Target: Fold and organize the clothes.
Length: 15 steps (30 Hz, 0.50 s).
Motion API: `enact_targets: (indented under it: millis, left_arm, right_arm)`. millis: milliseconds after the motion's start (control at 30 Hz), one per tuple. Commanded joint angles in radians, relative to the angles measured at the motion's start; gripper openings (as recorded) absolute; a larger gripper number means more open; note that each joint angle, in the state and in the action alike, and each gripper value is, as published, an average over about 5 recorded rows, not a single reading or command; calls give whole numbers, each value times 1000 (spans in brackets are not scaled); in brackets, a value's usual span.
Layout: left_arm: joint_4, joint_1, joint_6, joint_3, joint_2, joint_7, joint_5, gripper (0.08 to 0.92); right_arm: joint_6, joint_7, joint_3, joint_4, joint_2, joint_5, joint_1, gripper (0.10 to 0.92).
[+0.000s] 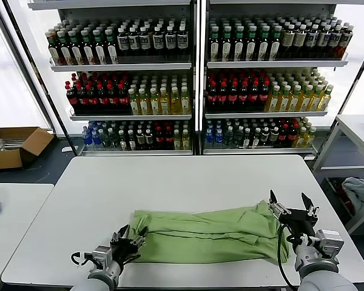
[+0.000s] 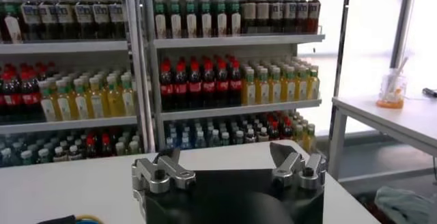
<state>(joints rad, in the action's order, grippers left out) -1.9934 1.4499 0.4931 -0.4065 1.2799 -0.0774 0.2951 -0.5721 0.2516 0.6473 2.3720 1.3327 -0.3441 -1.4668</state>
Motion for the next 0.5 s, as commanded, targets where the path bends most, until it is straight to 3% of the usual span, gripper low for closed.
enact_targets:
  millis: [33, 500]
  left_arm:
    - [13, 15, 17, -7, 14, -14, 26, 582]
    - [22, 7, -34, -48, 10, 8, 18, 175]
  right_arm:
    - [2, 2, 3, 22, -4, -11, 1, 823]
    - [3, 7, 17, 22, -9, -16, -1, 823]
